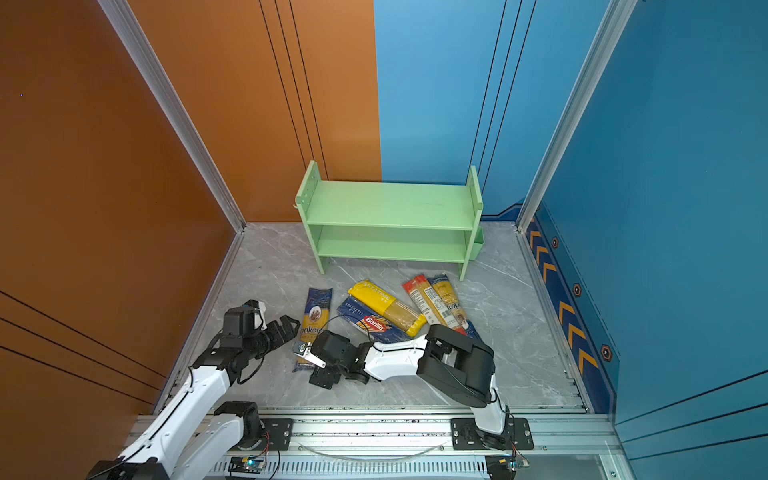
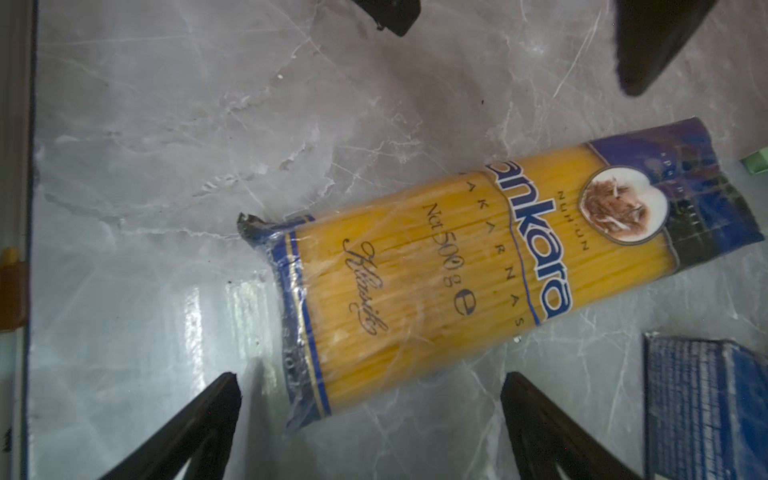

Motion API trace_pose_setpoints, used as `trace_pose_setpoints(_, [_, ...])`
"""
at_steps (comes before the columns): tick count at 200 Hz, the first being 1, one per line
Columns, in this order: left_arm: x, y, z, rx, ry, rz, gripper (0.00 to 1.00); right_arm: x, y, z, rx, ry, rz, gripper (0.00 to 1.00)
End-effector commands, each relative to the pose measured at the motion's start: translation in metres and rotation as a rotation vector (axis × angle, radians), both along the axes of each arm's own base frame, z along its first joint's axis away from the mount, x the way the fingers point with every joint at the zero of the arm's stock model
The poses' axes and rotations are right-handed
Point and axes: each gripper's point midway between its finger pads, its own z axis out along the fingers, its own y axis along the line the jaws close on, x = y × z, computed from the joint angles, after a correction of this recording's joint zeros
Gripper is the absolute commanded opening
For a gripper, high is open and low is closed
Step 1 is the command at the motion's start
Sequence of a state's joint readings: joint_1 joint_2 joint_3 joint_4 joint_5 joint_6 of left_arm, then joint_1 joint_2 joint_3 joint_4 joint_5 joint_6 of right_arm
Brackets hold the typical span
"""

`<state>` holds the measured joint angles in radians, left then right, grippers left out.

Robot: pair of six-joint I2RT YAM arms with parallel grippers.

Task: Place and organize the pasta boxes and bags onto the shelf

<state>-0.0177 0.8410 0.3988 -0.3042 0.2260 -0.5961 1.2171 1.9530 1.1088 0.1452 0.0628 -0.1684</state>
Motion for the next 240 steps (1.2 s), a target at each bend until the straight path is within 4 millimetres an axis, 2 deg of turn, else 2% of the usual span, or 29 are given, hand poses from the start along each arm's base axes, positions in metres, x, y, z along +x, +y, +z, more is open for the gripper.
trace_pose_setpoints(1, [-0.002,-0.001,0.000,-0.021,-0.006,-0.003,0.98,0.023,0.009,0.012,0.043,-0.058,-0.056,0.95])
trace_pose_setpoints(73, [-0.002,0.001,0.002,-0.023,-0.013,0.006,0.98,0.086,0.014,0.024,0.085,-0.113,-0.217,0.95])
trace_pose_setpoints(85, [-0.002,0.001,0.002,-0.023,-0.013,0.007,0.98,0.098,0.018,0.036,0.121,-0.110,-0.248,0.95])
trace_pose_setpoints(88, [-0.003,0.001,0.001,-0.024,-0.011,0.008,0.98,0.100,0.018,0.023,0.103,-0.099,-0.255,0.95])
trace_pose_setpoints(103, [-0.003,0.002,0.002,-0.022,-0.017,0.010,0.98,0.114,0.020,0.026,0.132,-0.083,-0.287,0.95])
trace_pose_setpoints(120, [-0.004,0.002,0.001,-0.021,-0.018,0.012,0.98,0.121,0.024,0.030,0.155,-0.068,-0.284,0.96])
trace_pose_setpoints(147, [-0.003,0.002,0.000,-0.015,-0.024,0.008,0.98,0.114,0.023,0.042,0.194,-0.036,-0.228,0.95])
trace_pose_setpoints(153, [-0.003,0.002,0.000,-0.010,-0.024,0.007,0.98,0.111,0.020,0.036,0.181,-0.021,-0.218,0.95])
trace_pose_setpoints(156, [-0.003,0.002,0.000,-0.009,-0.025,0.004,0.98,0.110,0.019,0.050,0.202,-0.026,-0.210,0.96])
trace_pose_setpoints(161, [-0.002,0.002,0.000,-0.005,-0.028,0.001,0.98,0.107,0.016,0.053,0.202,-0.022,-0.201,0.95])
trace_pose_setpoints(182, [-0.001,0.002,0.001,0.017,-0.036,-0.008,0.98,0.094,-0.001,0.059,0.167,0.013,-0.158,0.95])
trace_pose_setpoints(219, [0.001,-0.002,0.002,0.070,-0.057,-0.033,0.98,0.069,-0.032,0.081,0.152,0.059,-0.125,0.96])
trace_pose_setpoints(240, [0.003,-0.006,0.005,0.102,-0.073,-0.055,0.98,0.066,-0.047,0.091,0.143,0.056,-0.149,0.96])
